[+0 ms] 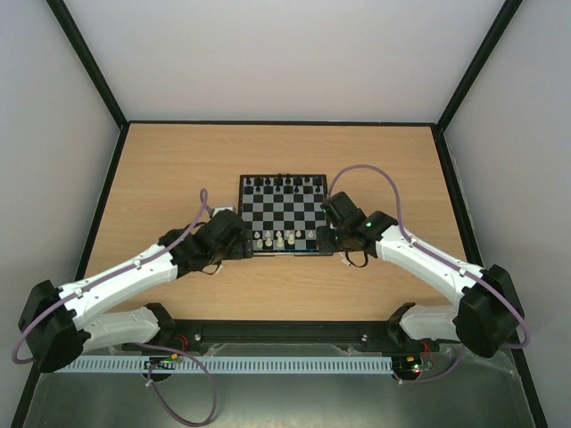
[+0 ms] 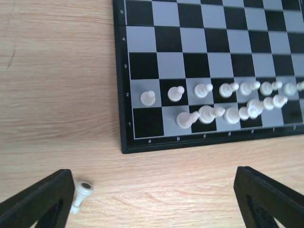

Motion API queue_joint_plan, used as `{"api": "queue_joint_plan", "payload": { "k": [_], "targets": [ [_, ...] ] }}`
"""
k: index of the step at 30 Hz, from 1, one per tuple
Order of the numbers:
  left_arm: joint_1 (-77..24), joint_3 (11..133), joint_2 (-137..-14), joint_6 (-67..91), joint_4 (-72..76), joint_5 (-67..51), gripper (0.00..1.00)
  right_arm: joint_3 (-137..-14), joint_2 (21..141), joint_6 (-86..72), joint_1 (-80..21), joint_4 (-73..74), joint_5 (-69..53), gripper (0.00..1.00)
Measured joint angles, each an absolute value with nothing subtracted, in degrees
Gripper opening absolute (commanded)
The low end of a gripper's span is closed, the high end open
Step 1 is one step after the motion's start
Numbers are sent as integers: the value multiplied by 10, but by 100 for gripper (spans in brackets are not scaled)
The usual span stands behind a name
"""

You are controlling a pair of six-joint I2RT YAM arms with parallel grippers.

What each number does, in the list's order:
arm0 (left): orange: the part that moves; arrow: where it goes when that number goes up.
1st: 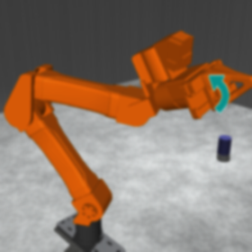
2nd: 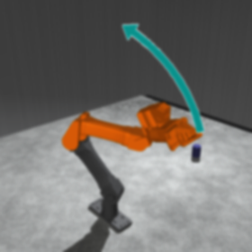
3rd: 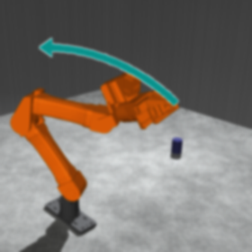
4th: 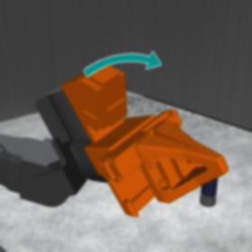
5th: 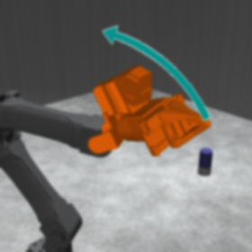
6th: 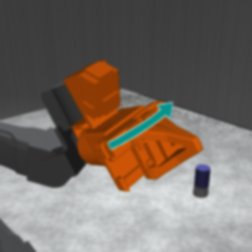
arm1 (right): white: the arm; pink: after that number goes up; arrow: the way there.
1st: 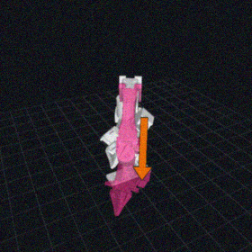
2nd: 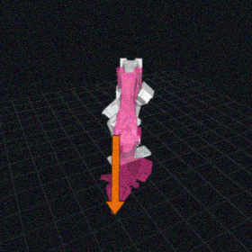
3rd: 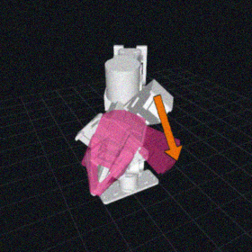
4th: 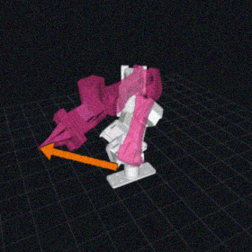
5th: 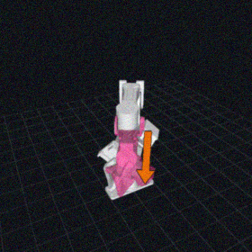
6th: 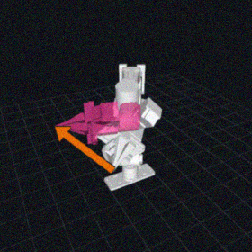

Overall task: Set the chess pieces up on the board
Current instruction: Pick up the chess piece at the center of the board.

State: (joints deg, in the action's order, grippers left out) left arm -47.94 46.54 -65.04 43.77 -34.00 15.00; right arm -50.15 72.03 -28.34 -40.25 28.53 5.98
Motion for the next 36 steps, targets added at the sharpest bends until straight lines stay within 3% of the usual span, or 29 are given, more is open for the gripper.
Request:
{"api": "queue_joint_plan", "payload": {
  "k": [12,14,16,20,36],
  "targets": [
    [-480,375,-612,488,-322,156,99,-466,717,-307,-402,267,34,52],
    [-480,364,-621,496,-318,157,93,-461,708,-309,-402,267,30,52],
    [-480,346,-629,504,-309,156,79,-461,696,-310,-403,267,28,51],
    [-480,310,-635,526,-295,149,67,-461,681,-309,-403,266,19,50],
    [-500,232,-628,587,-254,176,47,-455,672,-301,-404,252,-13,50]
  ]
}}
